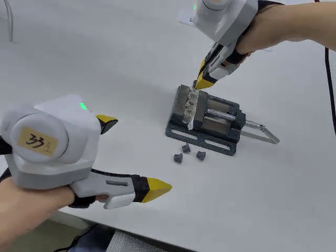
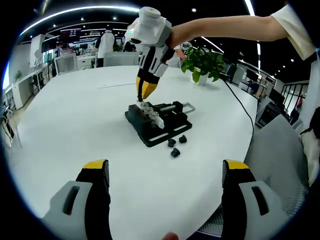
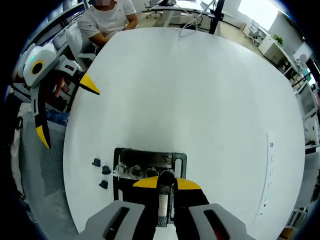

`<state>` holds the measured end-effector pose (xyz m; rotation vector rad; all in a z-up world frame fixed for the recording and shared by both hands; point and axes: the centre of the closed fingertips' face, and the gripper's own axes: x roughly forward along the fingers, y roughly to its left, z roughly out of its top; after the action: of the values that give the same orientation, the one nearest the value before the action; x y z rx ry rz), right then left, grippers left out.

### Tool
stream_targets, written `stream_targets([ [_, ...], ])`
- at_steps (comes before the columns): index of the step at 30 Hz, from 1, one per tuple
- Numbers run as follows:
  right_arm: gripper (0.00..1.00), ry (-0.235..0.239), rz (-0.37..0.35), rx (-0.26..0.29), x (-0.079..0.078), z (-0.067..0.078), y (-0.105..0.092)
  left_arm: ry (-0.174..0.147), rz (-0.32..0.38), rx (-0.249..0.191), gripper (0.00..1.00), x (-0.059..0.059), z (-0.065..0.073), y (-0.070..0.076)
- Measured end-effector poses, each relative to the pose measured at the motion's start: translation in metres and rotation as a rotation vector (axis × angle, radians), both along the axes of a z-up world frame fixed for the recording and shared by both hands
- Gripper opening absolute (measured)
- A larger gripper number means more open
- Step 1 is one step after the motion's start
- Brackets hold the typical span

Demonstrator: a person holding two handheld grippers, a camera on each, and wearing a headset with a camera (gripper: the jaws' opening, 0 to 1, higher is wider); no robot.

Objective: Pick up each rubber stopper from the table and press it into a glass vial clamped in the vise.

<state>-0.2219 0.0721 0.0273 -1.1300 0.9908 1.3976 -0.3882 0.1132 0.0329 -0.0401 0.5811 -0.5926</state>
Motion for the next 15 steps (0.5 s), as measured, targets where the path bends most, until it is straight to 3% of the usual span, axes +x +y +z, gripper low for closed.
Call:
stream_targets([
  [5,0.05,-0.018,-0.036,-0.019,0.0007,-0.0021,0.0008,0.005,-0.002,-0.003,0.93,-0.0010,-0.0016,-0.0014],
  [15,0.06,-0.023,0.010,-0.015,0.0011,-0.0007,-0.0003,0.009,0.006,-0.007,0.92,-0.0018,-0.0018,0.0005],
])
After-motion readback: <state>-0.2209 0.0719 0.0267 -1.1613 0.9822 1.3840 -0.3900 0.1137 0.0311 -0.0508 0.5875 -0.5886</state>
